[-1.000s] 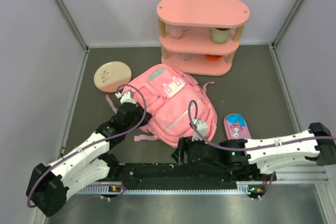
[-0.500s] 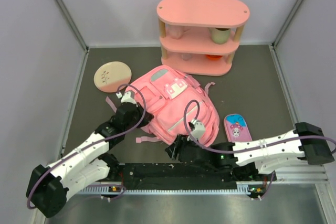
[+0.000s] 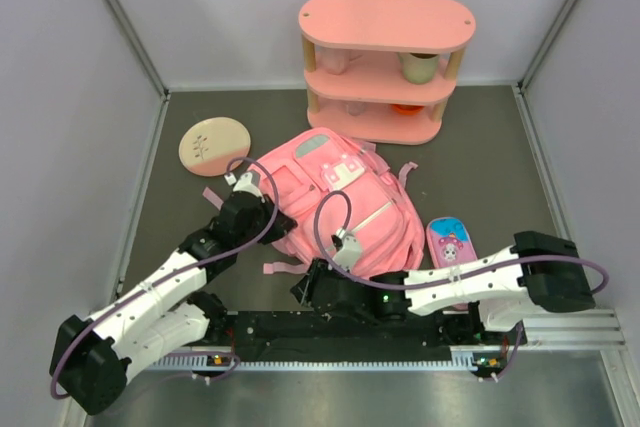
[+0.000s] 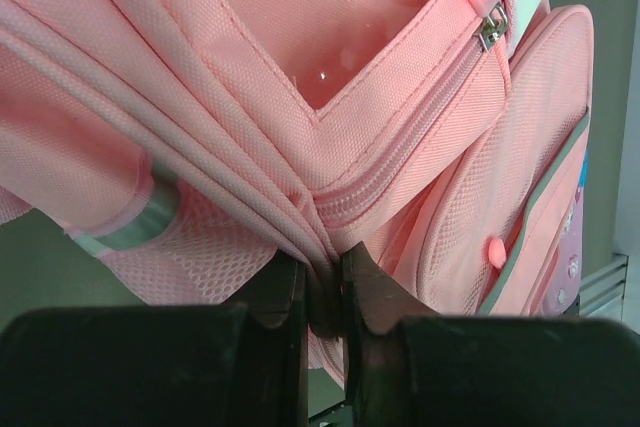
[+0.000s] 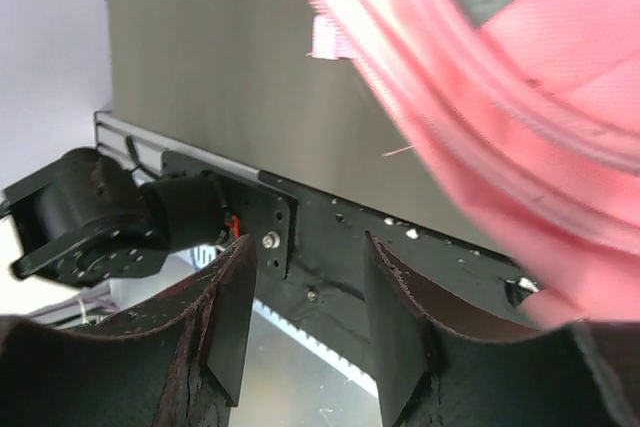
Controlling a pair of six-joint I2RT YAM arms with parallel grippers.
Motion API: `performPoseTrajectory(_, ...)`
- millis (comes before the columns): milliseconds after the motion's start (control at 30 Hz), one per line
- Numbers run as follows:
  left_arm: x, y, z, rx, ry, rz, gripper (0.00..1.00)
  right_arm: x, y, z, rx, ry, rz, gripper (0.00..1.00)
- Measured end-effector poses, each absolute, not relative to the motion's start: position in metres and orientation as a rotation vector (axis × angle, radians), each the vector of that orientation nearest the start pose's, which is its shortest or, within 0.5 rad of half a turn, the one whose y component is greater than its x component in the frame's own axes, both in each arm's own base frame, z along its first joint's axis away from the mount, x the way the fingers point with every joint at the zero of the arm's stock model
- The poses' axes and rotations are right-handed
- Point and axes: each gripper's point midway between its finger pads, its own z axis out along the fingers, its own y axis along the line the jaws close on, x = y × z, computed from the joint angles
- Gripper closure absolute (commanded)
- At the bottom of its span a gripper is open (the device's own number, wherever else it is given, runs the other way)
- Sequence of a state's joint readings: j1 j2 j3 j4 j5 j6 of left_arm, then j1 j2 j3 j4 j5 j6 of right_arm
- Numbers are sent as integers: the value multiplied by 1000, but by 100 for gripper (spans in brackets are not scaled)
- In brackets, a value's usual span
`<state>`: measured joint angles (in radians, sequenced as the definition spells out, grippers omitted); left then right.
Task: Pack the student bag
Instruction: Zip the student bag at the center of the board.
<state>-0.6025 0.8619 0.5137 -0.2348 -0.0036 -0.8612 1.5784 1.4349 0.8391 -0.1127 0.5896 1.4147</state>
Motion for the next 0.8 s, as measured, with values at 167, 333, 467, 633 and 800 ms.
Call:
performPoseTrajectory(167, 221, -190, 131, -289, 2276, -801, 100, 73, 395, 103, 230, 2375, 959, 55)
performPoseTrajectory(333, 221, -191, 132, -284, 2276, -810, 100, 94, 385, 94, 296, 2403, 910, 56)
performPoseTrajectory(467, 221, -193, 135, -287, 2265, -828, 100, 109, 373, 87, 284, 2420, 854, 56)
performPoseTrajectory(633, 224, -195, 149, -335, 2211, -883, 100, 140, 353, 88, 293, 2426, 801, 55)
performPoseTrajectory(800, 221, -193, 145, -424, 2178, -934, 100, 176, 328, 89, 293, 2391, 718, 51)
